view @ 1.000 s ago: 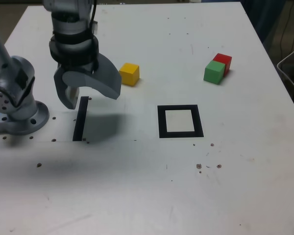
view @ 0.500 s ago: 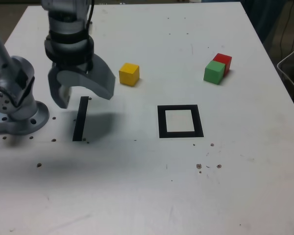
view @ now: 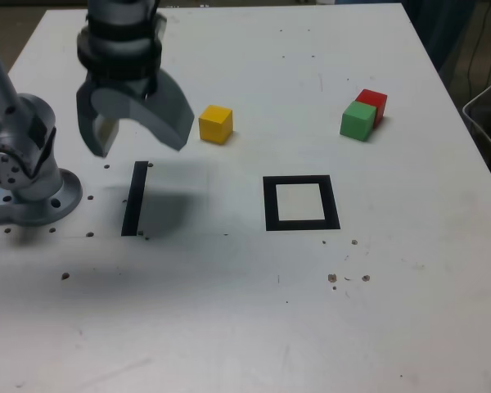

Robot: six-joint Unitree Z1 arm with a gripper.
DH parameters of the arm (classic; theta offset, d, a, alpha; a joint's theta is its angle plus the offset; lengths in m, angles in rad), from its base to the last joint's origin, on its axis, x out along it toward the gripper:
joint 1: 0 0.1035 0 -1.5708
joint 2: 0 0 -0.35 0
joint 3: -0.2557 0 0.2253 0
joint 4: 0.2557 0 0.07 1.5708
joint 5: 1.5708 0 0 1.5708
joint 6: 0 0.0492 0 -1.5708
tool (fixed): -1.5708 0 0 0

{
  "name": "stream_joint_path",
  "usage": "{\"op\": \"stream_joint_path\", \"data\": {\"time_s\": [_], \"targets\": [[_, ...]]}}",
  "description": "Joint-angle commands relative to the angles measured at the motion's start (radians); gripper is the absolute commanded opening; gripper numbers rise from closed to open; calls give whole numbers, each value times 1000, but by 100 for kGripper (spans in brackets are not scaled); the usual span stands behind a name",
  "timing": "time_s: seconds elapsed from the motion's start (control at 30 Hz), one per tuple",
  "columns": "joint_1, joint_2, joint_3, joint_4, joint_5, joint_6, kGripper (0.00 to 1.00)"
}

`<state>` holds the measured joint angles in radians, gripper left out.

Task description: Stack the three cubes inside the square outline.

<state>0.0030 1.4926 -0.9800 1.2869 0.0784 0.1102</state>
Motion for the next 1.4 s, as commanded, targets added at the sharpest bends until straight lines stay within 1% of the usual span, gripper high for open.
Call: {"op": "stream_joint_path", "data": {"time_s": [0.0, 0.13, 0.27, 0.47, 0.7, 0.93, 1.17, 1.37], "targets": [[20, 2, -37, 26, 19, 25, 100], [47, 8, -98, 59, 49, 70, 100], [63, 26, -154, 80, 66, 112, 100], [116, 56, -234, 88, 71, 206, 100], [209, 107, -351, 107, 80, 324, 100], [319, 205, -477, 108, 86, 447, 100], [413, 323, -634, 105, 116, 563, 100], [459, 413, -772, 109, 121, 626, 100]]}}
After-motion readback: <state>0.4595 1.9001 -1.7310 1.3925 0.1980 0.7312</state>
